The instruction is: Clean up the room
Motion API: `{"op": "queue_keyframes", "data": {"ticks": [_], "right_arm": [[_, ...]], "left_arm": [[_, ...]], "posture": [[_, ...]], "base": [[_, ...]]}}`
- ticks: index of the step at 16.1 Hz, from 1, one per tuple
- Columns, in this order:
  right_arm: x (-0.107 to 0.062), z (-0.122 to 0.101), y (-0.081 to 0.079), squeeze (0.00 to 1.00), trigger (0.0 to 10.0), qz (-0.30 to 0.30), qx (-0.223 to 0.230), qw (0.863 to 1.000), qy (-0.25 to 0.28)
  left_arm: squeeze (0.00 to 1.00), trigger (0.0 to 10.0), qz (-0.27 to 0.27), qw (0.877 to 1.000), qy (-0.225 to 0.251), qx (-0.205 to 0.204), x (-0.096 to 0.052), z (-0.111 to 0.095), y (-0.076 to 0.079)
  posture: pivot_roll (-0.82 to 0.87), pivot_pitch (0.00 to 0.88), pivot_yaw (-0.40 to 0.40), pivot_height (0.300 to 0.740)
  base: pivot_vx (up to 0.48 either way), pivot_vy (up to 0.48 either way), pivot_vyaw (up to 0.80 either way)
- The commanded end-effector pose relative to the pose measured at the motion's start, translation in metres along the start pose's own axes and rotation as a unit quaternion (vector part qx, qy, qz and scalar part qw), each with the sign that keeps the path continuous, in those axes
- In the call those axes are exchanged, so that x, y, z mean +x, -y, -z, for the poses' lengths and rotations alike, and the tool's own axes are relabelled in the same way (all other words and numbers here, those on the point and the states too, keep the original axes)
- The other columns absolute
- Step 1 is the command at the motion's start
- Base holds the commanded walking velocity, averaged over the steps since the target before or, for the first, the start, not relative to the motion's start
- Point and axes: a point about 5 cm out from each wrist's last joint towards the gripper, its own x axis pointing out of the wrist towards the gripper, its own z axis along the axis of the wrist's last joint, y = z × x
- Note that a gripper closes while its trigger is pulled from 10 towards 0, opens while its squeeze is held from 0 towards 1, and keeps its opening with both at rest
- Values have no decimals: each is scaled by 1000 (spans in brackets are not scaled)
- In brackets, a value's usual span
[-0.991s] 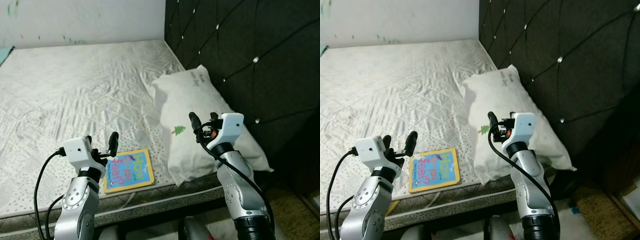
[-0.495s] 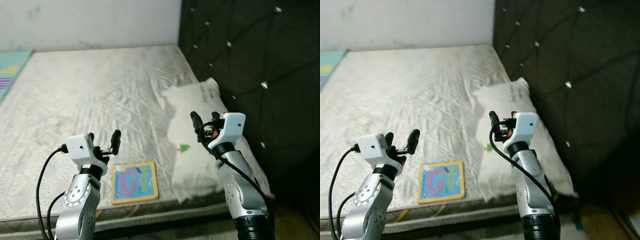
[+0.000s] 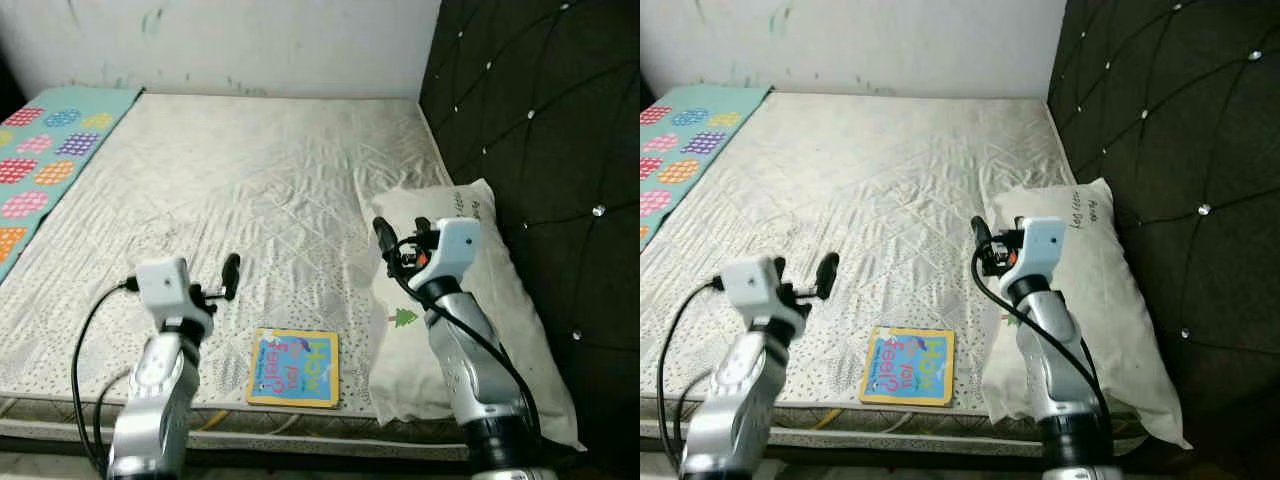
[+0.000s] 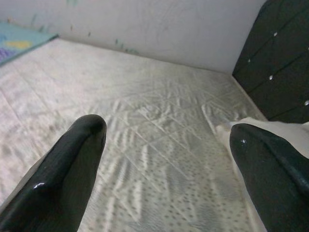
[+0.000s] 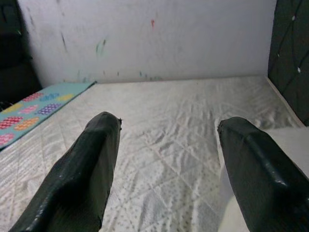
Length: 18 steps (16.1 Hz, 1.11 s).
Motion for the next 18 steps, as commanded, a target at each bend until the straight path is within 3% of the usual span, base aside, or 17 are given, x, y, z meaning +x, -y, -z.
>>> {"op": "queue_keyframes", "data": {"ticks": [1,4,5,7,11,14,18], "right_arm": [[6,-4,1,0,10000,-4,-3,1000,8],[15,-11,1,0,10000,-4,-7,1000,18],[22,-15,0,0,10000,-10,-15,1000,22],[28,-16,-1,0,10000,1,-30,999,20],[31,-3,-9,0,10000,18,-59,998,-4],[31,-5,-14,0,10000,10,-71,997,8],[18,7,-5,0,10000,31,-66,997,4]], "left_arm": [[0,10000,7,1000,-1,20,6,-4,0],[0,10000,14,999,17,39,17,-20,-2],[0,10000,18,997,21,67,23,-27,1],[0,10000,29,997,32,71,24,-34,6],[0,10000,60,996,22,69,22,-13,19],[0,10000,17,999,16,31,20,-2,10],[0,10000,27,997,54,46,11,-6,8]], "posture": [[-91,0,2,740],[-107,0,-5,740],[-81,0,10,740],[-86,0,-12,740],[-72,0,-35,740],[-117,0,-23,740],[-95,0,-9,740]], "base": [[0,0,0],[0,0,0],[0,0,0],[0,0,0],[0,0,0],[0,0,0],[0,0,0]]}}
